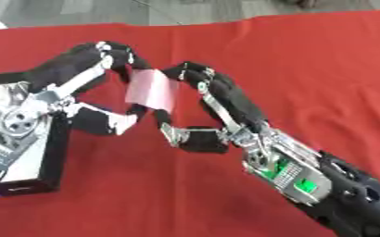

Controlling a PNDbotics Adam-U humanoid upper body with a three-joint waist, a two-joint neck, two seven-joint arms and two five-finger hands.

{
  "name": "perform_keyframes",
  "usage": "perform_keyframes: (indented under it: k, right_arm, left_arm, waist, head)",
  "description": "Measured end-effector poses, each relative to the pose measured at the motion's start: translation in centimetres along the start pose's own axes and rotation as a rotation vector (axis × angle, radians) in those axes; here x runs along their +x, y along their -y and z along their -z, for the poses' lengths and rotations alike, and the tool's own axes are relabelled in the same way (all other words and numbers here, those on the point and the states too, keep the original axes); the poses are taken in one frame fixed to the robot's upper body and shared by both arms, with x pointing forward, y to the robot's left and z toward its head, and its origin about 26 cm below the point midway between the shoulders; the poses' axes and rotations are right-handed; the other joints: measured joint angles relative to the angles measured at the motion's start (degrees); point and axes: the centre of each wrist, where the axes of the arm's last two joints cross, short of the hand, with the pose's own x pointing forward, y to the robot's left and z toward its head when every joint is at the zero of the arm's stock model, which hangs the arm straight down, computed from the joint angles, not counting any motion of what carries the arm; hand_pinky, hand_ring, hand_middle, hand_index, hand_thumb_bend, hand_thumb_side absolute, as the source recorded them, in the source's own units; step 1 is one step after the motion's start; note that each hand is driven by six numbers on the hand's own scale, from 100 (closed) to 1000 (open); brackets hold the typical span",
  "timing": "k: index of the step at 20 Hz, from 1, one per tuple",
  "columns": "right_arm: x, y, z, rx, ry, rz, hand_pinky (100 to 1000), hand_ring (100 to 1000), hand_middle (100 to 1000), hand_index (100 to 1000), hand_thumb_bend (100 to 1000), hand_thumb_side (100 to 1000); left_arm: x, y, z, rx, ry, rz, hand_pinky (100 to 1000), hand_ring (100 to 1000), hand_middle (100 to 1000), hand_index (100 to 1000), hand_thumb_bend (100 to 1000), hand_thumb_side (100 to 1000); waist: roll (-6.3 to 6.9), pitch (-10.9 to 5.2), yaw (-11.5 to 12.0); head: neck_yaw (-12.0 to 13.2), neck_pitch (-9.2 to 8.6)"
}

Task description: Pick up the objects with one hand, pass them to the other hand, and then place them into the box on the other side of the table.

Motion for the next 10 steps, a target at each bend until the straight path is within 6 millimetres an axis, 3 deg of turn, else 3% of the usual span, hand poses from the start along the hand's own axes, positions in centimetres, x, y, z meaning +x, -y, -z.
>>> perform_keyframes:
  k: [10]
  right_arm:
    - [-0.5, 0.0, -0.5, 0.012, -0.025, -0.027, 793, 769, 758, 888, 100, 397]
  left_arm:
    - [-2.0, -0.2, -1.6, 0.017, -0.081, 0.021, 722, 586, 397, 309, 100, 100]
  waist:
    - [-0.1, 0.0, -0.03]
  head:
    - [0.27, 0.0]
